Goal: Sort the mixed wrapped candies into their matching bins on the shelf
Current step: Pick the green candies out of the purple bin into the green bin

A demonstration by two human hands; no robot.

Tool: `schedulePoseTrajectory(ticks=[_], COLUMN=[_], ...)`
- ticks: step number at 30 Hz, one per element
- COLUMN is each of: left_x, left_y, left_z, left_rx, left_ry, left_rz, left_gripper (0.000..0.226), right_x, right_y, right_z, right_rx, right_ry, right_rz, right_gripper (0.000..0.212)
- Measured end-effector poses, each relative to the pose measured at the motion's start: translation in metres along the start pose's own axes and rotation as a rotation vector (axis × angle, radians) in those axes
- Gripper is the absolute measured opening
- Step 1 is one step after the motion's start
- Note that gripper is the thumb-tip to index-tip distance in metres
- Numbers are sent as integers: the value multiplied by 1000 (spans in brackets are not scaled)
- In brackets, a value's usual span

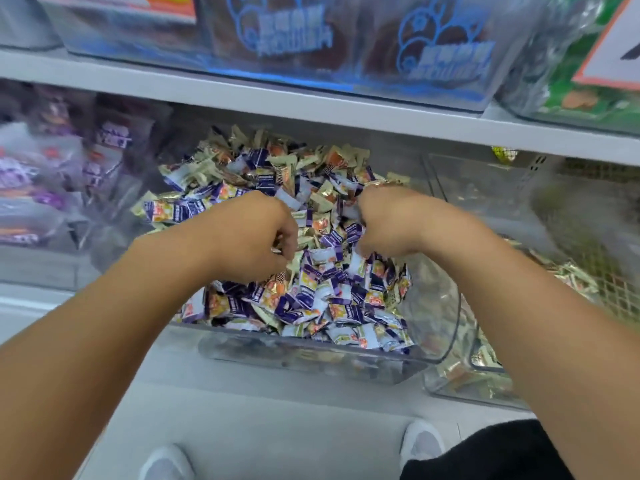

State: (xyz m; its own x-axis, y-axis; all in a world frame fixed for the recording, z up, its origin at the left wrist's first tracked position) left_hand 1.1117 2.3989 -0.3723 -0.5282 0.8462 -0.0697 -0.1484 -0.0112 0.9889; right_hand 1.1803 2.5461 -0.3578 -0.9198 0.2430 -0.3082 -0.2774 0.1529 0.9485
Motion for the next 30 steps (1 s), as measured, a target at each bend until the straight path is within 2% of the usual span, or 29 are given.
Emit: schedulePoseTrajectory(ticks=[2,4,6,7,10,11,13,14,18,20,23,25,27,30], left_x=[-2,-3,-3,-2,1,1,1,2,-3,-3,-1,2,7,12], left_y=[4,9,12,12,14,15,15,15,13,11,11,9,5,4], left_z=[-5,-8,-9,-9,-10,-10,-7,-5,-5,-7,-6,-4,-1,-4], left_rx=[-106,-160,-81,-11,121,124,111,99,56,128,209,264,315,256], left_ry=[29,52,59,68,120,136,127,109,64,102,165,171,166,189], left_rz=[89,208,277,272,221,212,223,238,305,292,288,247,192,160], left_gripper=[9,26,41,47,49,48,41,38,36,34,46,50,46,35], right_x=[-7,-21,-34,-33,-17,-10,7,13,16,7,-12,-17,-12,2], right_y=[-6,-19,-22,-13,30,33,20,12,8,2,-2,8,17,12], right_z=[-6,-18,-25,-24,-16,-19,-28,-32,-29,-25,-16,-10,-8,-14], right_rx=[31,109,115,111,194,195,140,117,51,51,50,105,166,135], right_ry=[77,150,193,212,211,215,234,230,169,146,119,123,149,161], right_rz=[-43,-200,-291,-221,230,260,146,104,178,41,-156,-126,11,123], right_gripper=[25,17,24,25,15,23,42,43,15,14,12,10,13,35])
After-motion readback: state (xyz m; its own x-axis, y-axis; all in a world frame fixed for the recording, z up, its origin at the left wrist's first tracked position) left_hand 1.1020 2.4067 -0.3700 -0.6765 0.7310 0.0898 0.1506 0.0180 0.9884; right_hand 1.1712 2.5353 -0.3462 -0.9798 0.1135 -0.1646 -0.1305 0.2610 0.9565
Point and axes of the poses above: each hand's wrist, its own x-axis towards the middle knuckle, its own y-axis out of the back of the hand, z = x × y, the point moved 5 cm from there along x, towards the middle knuckle, and after that the axes turned 6 degrees about x, right-handed, at the moved point
